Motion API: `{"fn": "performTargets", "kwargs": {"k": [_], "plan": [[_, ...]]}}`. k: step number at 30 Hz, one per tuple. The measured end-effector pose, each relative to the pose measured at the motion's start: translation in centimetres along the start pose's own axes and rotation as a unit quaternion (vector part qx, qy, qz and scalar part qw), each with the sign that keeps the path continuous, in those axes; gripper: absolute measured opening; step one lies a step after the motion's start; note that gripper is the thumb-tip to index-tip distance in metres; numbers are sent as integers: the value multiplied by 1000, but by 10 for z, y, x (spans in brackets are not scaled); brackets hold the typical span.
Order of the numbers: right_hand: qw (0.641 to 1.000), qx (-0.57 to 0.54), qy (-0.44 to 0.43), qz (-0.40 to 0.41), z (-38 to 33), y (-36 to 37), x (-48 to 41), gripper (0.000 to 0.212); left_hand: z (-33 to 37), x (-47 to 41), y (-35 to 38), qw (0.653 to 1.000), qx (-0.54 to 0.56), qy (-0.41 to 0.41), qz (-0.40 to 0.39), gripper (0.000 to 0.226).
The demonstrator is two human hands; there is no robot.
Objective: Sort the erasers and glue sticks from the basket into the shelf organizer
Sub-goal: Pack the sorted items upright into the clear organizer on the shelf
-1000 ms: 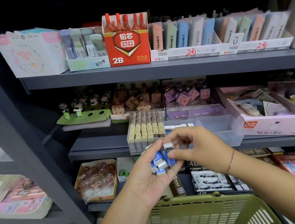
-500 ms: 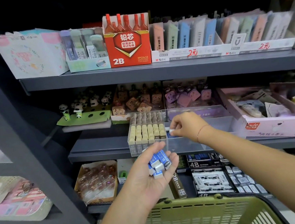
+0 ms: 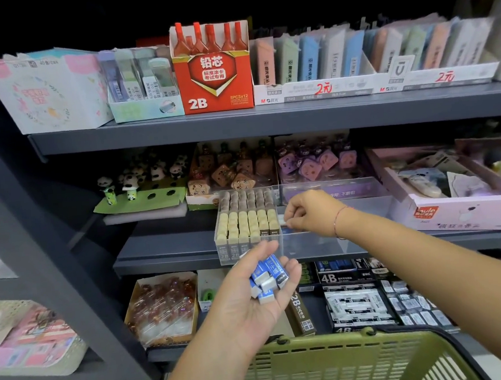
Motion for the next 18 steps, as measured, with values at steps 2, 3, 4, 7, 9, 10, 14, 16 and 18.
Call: {"fn": "performTargets", "kwargs": {"k": [2,3,4,7,9,10,14,16,18], "plan": [[1000,-5,-2,-10,-1,-2,3,8,-1,0,-1,1000,-1,0,0,47],[1000,-3,-2,-17,-2,-3,4,10,-1,-1,-1,1000,-1,0,-1,46],[1000,2,-4,-22,-3,-4,6,11,-1,-1,-1,1000,-1,1,-3,46],[1000,-7,-27,6,-12,-14,15,9,-1,-1,0,1000,2,-4,-11,46],[995,-79,-59,27,-28,-20,28,5,-1,-1,1,1000,1,-5,-16,50],[989,-125,-73,20,-37,-18,37,4,0,-1,2,1000,1,-4,-18,52],[974,-214,-51,-56,-52,10,71,14,3,-1,5,999,-7,15,-36,60],[975,-216,-18,-54,-45,20,78,15,1,-1,6,999,-22,15,-39,59],[974,-215,4,-66,-42,30,80,15,-4,-1,6,999,-32,9,-40,52]]}}
Point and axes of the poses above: each hand's wrist, its own x-axis away from the middle knuckle, its own y-axis out of the palm, z = x × y, the point moved 10 cm from there along -x, towards the middle knuckle, and after that the axes turned 12 degrees about -x, right-handed, at the moved point
